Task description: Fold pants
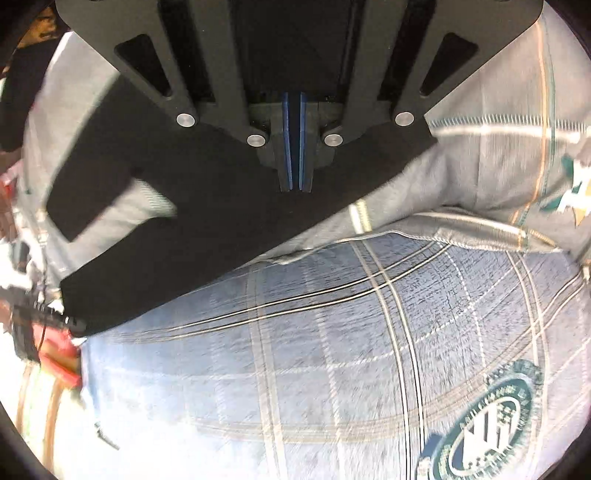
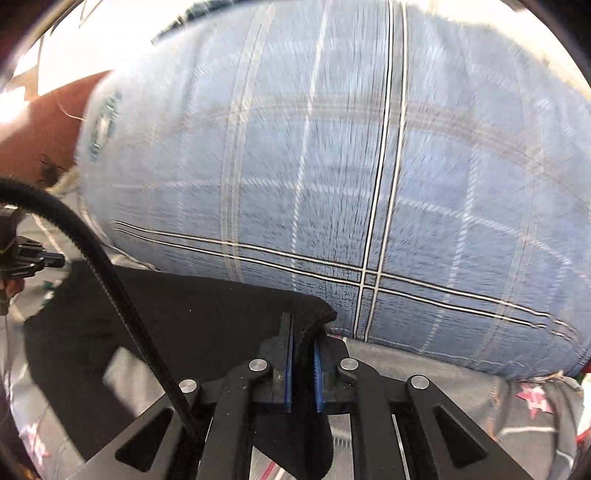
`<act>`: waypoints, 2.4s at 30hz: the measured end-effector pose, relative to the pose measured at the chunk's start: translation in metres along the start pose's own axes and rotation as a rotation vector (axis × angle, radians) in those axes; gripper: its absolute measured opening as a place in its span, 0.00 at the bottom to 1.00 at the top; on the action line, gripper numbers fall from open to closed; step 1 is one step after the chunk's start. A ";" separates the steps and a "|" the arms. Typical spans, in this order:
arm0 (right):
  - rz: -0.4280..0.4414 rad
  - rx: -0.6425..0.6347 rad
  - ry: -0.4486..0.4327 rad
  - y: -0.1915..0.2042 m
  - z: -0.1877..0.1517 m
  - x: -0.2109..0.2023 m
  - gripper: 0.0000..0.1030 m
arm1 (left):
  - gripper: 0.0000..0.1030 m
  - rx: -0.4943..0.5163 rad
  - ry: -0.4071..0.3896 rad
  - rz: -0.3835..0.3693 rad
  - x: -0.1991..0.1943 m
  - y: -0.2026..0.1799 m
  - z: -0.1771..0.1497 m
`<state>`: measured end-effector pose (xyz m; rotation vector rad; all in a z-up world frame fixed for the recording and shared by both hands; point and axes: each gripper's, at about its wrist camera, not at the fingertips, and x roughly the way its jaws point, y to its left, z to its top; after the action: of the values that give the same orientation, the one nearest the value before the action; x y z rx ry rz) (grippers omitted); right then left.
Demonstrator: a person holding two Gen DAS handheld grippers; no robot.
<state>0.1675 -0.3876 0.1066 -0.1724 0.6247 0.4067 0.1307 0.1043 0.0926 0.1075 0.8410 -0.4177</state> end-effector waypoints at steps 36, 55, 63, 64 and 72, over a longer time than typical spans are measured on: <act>0.064 0.203 0.031 0.005 -0.127 -0.049 0.07 | 0.60 0.281 0.403 -0.070 0.151 0.015 0.040; 0.150 0.201 0.257 0.004 -0.101 0.059 0.03 | 0.27 0.203 0.328 -0.079 0.147 0.012 0.029; 0.132 -0.054 0.254 0.044 -0.066 0.059 0.08 | 0.15 0.307 0.287 0.011 0.143 -0.019 0.024; 0.138 -0.063 0.268 0.042 -0.065 0.060 0.17 | 0.15 0.311 0.283 0.012 0.142 -0.019 0.023; 0.174 -0.072 0.388 0.008 -0.080 0.077 0.45 | 0.15 0.294 0.233 -0.014 0.122 -0.002 0.003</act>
<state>0.1786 -0.3779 -0.0038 -0.2704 1.0120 0.5703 0.2039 0.0628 0.0039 0.4294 1.0055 -0.5474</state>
